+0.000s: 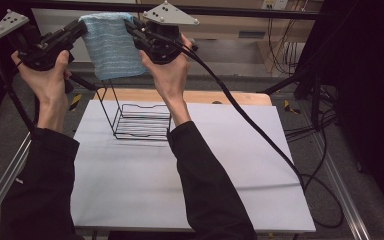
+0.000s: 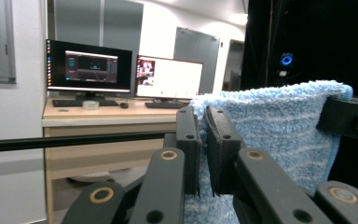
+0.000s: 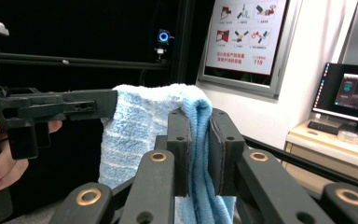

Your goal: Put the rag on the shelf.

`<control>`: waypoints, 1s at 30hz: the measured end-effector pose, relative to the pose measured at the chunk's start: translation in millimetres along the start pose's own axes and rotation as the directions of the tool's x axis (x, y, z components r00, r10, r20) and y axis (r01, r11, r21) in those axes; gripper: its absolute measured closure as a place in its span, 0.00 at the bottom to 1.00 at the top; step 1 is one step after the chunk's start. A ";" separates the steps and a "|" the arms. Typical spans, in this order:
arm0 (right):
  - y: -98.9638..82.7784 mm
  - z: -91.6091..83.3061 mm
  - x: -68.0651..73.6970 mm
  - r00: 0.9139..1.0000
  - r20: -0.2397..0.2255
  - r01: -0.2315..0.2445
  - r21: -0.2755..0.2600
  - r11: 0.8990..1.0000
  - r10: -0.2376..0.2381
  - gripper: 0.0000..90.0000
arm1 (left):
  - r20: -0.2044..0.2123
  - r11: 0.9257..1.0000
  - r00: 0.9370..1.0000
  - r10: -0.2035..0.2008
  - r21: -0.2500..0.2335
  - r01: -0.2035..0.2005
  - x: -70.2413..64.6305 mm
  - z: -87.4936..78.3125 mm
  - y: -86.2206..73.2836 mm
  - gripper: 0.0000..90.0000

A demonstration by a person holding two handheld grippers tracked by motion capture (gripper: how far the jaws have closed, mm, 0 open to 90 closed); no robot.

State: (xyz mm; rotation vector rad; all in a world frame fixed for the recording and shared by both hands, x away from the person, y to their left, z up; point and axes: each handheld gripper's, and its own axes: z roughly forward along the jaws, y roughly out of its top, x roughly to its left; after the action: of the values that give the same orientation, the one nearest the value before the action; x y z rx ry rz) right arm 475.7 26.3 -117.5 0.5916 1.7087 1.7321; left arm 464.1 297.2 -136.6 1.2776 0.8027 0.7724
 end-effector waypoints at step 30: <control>-55.8 22.6 -26.3 0.998 0.054 -0.046 0.131 0.990 0.039 0.89 | -0.024 0.990 0.999 0.032 0.135 -0.029 17.5 46.0 -50.2 0.94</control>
State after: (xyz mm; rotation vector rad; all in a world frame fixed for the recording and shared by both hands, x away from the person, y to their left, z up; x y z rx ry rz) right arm 516.7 21.9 -168.6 0.7302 1.7961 1.6271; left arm 515.1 282.5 -182.8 1.4055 0.8696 0.7708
